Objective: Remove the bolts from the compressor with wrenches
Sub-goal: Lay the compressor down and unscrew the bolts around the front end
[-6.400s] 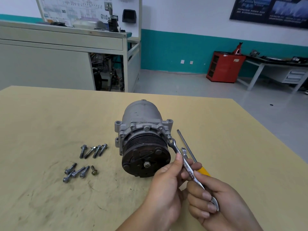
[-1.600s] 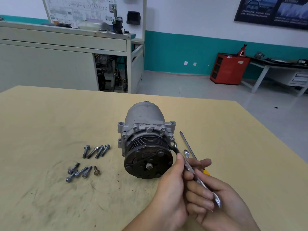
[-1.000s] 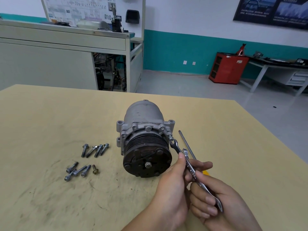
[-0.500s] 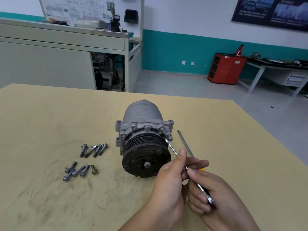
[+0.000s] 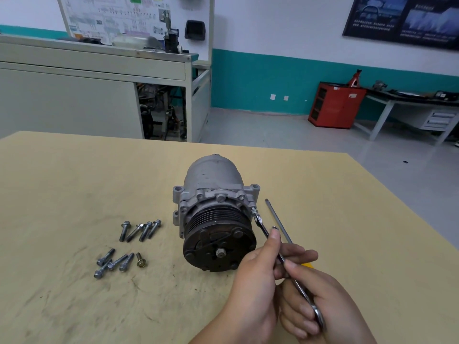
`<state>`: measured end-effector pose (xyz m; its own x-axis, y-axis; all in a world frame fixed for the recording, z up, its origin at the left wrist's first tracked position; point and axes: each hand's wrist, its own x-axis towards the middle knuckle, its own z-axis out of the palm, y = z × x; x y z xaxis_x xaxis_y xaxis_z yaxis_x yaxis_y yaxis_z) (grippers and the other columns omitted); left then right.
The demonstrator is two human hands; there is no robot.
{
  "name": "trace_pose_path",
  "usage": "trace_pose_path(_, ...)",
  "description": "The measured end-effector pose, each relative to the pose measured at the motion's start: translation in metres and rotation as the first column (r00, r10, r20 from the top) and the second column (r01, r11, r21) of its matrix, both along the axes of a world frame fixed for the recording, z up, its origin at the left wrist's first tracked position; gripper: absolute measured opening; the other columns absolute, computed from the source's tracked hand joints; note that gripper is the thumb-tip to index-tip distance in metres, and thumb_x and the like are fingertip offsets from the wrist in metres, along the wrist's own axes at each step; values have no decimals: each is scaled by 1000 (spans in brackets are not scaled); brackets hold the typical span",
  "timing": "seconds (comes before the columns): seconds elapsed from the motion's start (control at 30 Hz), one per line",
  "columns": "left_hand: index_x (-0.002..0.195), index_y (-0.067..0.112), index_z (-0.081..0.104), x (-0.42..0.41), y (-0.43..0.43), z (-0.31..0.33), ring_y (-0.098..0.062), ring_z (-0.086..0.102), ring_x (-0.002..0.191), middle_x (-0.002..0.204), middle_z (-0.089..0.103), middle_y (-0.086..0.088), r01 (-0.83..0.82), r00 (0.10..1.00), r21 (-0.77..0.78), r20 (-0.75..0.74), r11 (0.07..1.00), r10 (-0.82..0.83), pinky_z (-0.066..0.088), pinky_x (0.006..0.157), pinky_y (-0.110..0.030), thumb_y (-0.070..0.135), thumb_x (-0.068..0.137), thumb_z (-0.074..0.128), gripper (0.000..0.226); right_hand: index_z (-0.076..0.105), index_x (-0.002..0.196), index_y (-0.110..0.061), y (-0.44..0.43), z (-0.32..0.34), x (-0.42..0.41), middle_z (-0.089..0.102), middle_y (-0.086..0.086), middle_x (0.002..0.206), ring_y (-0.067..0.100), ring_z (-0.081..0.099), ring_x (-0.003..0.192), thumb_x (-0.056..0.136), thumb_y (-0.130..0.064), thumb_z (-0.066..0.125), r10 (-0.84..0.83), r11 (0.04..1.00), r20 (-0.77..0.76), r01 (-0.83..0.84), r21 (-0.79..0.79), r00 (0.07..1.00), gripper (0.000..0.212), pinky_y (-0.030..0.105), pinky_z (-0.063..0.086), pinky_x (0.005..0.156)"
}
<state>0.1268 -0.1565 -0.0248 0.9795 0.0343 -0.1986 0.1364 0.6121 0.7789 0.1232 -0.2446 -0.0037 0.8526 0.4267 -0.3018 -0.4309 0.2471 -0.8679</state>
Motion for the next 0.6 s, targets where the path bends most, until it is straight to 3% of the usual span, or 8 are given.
trace_pose_path(0.2, 59, 17, 73, -3, 2, 2, -17, 70, 77, 89, 74, -14, -6, 1000, 35, 0, 999, 6, 50, 79, -31, 49, 80, 49, 46, 57, 38, -8, 1, 1, -2, 26, 2, 30, 9, 20, 21, 78, -13, 51, -19, 1000, 31, 19, -3, 999, 41, 13, 22, 33)
trace_pose_path(0.33, 59, 17, 74, -2, 3, 1, -18, 71, 80, 88, 74, -13, -7, 1000, 68, -2, 998, 7, 52, 71, -26, 43, 93, 42, 53, 58, 40, -10, 0, 0, -3, 27, 4, 31, 9, 21, 22, 89, -8, 46, -34, 998, 96, 39, -50, 995, 51, 14, 23, 33)
trace_pose_path(0.6, 59, 14, 72, -4, 9, 2, -21, 70, 73, 86, 74, -16, -5, 1000, 137, -3, 991, 6, 53, 64, -25, 40, 97, 39, 56, 62, 45, -11, 9, -4, -7, 30, 6, 30, 10, 23, 22, 94, -5, 42, -36, 990, 190, 61, -127, 981, 53, 14, 23, 34)
